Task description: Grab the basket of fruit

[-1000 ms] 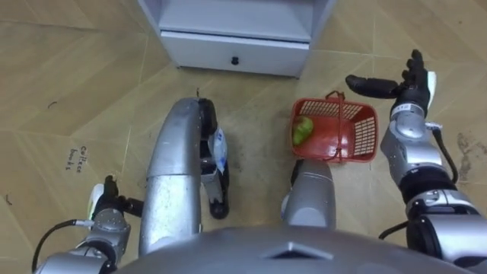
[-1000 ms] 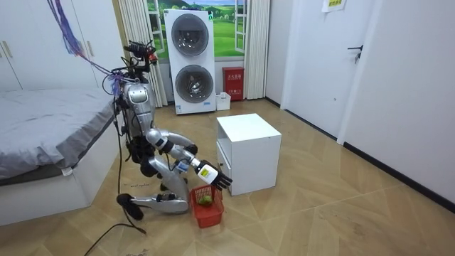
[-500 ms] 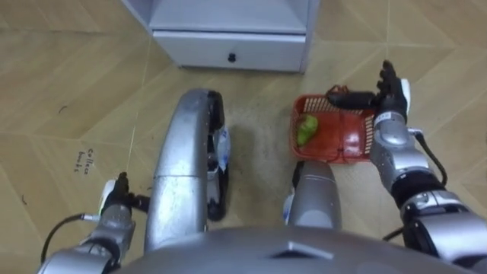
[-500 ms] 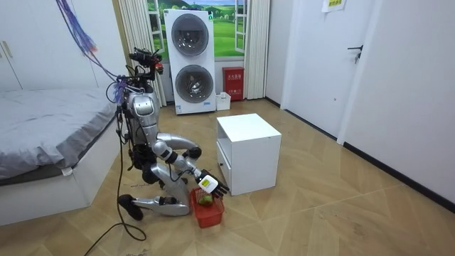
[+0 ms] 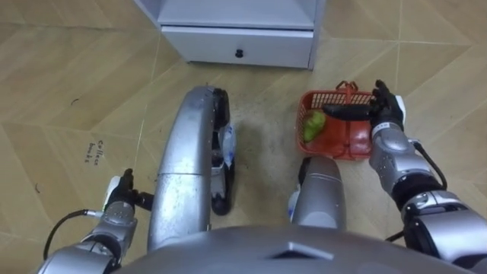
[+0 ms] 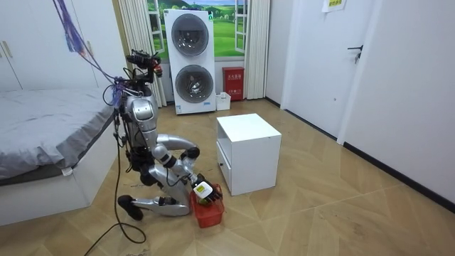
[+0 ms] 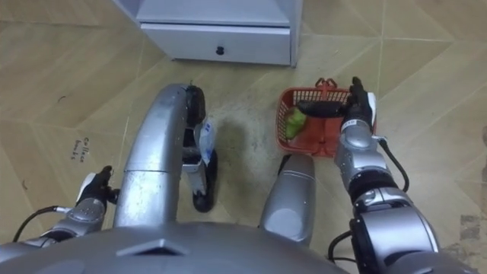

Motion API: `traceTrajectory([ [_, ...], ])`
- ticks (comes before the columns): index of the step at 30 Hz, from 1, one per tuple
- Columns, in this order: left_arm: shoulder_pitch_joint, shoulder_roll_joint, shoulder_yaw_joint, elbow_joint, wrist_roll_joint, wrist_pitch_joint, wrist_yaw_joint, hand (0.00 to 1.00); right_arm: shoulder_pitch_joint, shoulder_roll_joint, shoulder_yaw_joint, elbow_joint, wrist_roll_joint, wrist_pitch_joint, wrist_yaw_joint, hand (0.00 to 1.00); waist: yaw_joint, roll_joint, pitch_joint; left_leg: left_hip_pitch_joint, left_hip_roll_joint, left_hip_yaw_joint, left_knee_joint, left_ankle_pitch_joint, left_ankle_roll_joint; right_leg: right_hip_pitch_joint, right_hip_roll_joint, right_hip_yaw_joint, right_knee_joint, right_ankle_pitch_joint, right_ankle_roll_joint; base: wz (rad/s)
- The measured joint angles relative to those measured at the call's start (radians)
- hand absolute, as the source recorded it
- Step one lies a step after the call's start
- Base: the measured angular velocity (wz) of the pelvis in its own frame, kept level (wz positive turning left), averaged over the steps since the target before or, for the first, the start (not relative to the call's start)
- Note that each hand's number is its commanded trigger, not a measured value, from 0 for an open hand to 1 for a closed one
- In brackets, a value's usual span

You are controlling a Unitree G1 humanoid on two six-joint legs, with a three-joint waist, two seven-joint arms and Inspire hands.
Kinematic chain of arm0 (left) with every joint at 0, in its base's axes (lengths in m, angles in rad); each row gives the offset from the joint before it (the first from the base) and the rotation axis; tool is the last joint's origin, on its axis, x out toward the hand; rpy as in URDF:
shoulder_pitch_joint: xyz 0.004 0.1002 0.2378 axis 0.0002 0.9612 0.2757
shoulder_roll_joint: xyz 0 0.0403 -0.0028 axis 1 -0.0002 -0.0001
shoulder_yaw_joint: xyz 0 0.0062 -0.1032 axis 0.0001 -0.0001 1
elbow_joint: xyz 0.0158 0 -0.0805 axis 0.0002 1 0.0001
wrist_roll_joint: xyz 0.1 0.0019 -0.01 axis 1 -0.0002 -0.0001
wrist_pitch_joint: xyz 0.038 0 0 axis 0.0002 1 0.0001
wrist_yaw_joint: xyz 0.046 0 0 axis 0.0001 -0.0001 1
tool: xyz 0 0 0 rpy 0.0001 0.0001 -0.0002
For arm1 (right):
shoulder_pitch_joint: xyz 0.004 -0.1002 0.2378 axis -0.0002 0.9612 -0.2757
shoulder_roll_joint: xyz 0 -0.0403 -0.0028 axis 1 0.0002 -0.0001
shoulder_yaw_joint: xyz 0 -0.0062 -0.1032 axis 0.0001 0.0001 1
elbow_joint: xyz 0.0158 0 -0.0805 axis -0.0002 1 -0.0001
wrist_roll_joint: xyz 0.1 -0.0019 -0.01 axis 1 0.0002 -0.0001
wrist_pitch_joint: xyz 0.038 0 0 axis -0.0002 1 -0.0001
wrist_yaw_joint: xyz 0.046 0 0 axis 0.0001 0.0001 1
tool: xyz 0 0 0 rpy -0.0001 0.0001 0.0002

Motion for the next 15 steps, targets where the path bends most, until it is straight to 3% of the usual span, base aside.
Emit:
traceTrajectory([
  [6,-0.002,0.0,0.001,0.002,0.0,-0.001,-0.01,0.0,0.0,-0.002,0.009,0.037,-0.001,0.0,0.039,0.0,0.004,0.002,-0.0006,-0.011,0.016,-0.001,-0.002,-0.003,-0.008,-0.017,0.011,-0.003,0.001,-0.001,0.002,0.0],
  [14,0.002,0.0,0.001,-0.008,0.0,-0.001,-0.01,0.0,0.0,-0.003,0.028,0.038,0.008,0.0,0.075,0.0,0.002,0.002,-0.0004,-0.013,0.017,-0.006,0.0,-0.002,-0.008,-0.019,0.018,-0.003,0.001,-0.001,0.002,-0.01],
  [15,0.005,0.0,0.001,-0.011,0.001,-0.001,-0.012,0.0,0.0,-0.005,0.039,0.038,0.012,0.0,0.082,0.18,0.002,0.003,-0.0005,-0.014,0.018,-0.008,0.002,-0.002,-0.008,-0.019,0.02,-0.003,0.001,-0.001,0.002,-0.04],
])
